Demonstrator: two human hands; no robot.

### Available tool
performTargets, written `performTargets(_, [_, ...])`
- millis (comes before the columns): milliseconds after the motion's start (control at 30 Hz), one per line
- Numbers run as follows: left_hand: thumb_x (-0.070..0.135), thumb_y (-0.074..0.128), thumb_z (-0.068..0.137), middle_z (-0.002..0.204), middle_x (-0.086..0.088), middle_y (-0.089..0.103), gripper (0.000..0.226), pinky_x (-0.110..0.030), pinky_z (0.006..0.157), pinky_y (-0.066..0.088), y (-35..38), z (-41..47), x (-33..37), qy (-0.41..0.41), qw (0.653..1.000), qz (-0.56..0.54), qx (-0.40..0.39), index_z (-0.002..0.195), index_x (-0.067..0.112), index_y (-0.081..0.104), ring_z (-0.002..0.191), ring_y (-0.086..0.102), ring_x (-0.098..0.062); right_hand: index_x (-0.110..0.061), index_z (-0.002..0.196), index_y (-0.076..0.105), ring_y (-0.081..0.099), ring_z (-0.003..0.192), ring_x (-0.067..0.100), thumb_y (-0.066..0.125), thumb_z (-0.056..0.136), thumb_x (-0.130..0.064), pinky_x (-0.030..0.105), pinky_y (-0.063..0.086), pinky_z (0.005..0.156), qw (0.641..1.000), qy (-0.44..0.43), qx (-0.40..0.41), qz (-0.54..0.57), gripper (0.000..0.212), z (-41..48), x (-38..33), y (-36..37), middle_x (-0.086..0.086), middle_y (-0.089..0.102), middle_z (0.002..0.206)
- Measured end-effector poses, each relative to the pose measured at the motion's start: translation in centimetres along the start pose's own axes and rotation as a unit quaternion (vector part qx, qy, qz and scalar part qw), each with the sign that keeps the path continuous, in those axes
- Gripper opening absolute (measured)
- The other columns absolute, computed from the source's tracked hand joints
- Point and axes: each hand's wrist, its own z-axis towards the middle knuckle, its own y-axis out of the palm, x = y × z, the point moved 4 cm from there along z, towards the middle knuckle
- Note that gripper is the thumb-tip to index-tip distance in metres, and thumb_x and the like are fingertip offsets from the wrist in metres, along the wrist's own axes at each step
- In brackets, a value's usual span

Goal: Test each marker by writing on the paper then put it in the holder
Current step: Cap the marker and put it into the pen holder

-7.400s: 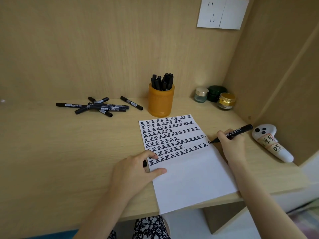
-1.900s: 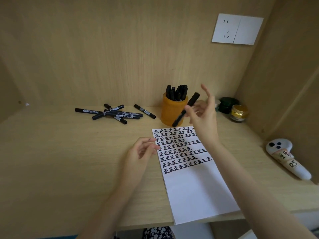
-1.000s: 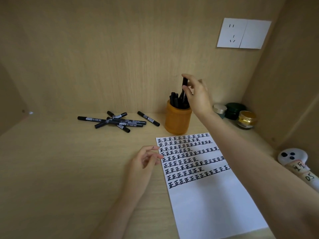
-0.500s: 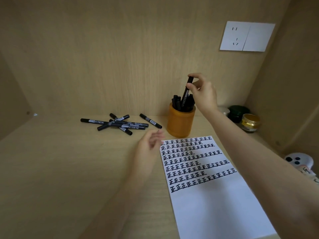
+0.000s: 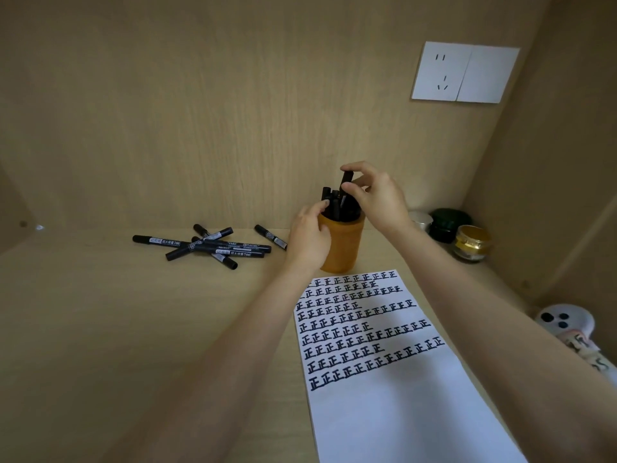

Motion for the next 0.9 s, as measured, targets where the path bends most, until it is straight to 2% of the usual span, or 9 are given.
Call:
performTargets(133, [-0.004,0.045,0.091,0.144,-0.003,0.026,0.054,-0.023,0.110,0.026,0.1,-0.4,-0.3,0.004,1.000,-0.023,-0.016,0.139,0.020,0.043,0.135,0.029,-0.015,-0.027,0.130,0.058,0.059,0.089,0.011,0.055,0.097,-0.021,0.016,0.045,0.064,1.000,-0.003,-0.018,0.010,0.034,0.4,0.4,0.8,0.004,0.068,0.108])
performTargets(233, [-0.003,0.046,0.092,0.152,-0.001,0.016,0.059,-0.029,0.114,0.025,0.4,-0.6,0.0,0.000,0.997,-0.045,-0.055,0.144,0.022,0.034,0.141,0.020,-0.014,-0.029,0.130,0.058,0.059,0.099,0.015,0.054,0.097,-0.019,0.028,0.051,0.082,0.999,-0.005,-0.034,0.015,0.035,0.9,0.7,1.3,0.006,0.065,0.110])
performTargets(333, [-0.005,0.043,0.092,0.154,0.000,0.020,0.063,-0.028,0.114,0.025,0.3,-0.5,0.2,-0.010,0.995,-0.083,-0.051,0.146,0.025,0.028,0.141,0.021,-0.014,-0.030,0.128,0.059,0.049,0.114,0.019,0.053,0.097,-0.022,0.034,0.044,0.099,0.999,-0.003,-0.054,0.002,0.033,1.3,1.2,1.8,0.006,0.054,0.115])
performTargets(400, [-0.004,0.042,0.093,0.153,-0.002,0.026,0.064,-0.025,0.110,0.023,0.4,-0.4,0.3,-0.018,0.993,-0.102,-0.050,0.148,0.021,0.019,0.140,0.026,-0.014,-0.027,0.128,0.060,0.037,0.121,0.018,0.050,0.098,-0.024,0.033,0.035,0.104,0.998,-0.019,-0.055,-0.009,0.031,1.3,1.4,1.9,0.004,0.059,0.120])
performTargets(533, [-0.002,0.045,0.093,0.154,0.000,0.026,0.067,-0.020,0.107,0.022,0.7,-0.2,-0.1,-0.025,0.993,-0.104,-0.043,0.149,0.015,0.011,0.139,0.028,-0.011,-0.025,0.126,0.062,0.030,0.126,0.016,0.049,0.098,-0.034,0.037,0.032,0.106,0.998,-0.026,-0.061,0.001,0.032,1.1,1.5,1.6,-0.001,0.063,0.120])
performTargets(633, [0.001,0.047,0.093,0.149,-0.005,0.033,0.063,-0.031,0.112,0.029,0.9,0.4,-0.4,-0.021,0.996,-0.078,-0.031,0.147,0.017,0.020,0.136,0.034,-0.016,-0.031,0.127,0.059,0.035,0.125,0.015,0.056,0.090,-0.051,0.034,0.037,0.103,0.996,-0.002,-0.089,-0.010,0.041,0.8,1.6,1.6,0.003,0.050,0.124])
performTargets(733, [0.004,0.047,0.094,0.147,-0.006,0.034,0.058,-0.036,0.110,0.034,1.1,1.0,0.1,-0.024,0.997,-0.067,-0.026,0.146,0.018,0.025,0.133,0.038,-0.019,-0.031,0.130,0.053,0.043,0.120,0.019,0.068,0.085,-0.039,0.031,0.041,0.098,0.993,-0.015,-0.112,-0.029,0.048,0.3,1.5,1.7,0.007,0.048,0.125])
performTargets(833, [0.002,0.048,0.093,0.143,-0.006,0.040,0.055,-0.033,0.108,0.037,1.1,1.4,0.2,-0.024,0.997,-0.068,-0.002,0.143,0.017,0.032,0.129,0.043,-0.018,-0.029,0.131,0.054,0.048,0.119,0.021,0.066,0.088,-0.031,0.027,0.040,0.095,0.994,-0.019,-0.106,-0.024,0.044,0.2,1.6,1.8,0.007,0.049,0.128])
performTargets(900, [0.001,0.052,0.091,0.137,-0.007,0.046,0.051,-0.029,0.104,0.040,1.0,1.7,0.0,-0.026,0.996,-0.088,0.014,0.139,0.015,0.038,0.121,0.048,-0.015,-0.028,0.131,0.056,0.046,0.123,0.018,0.062,0.091,-0.030,0.032,0.041,0.100,0.994,-0.025,-0.098,-0.041,0.041,0.1,1.7,2.1,0.005,0.051,0.134])
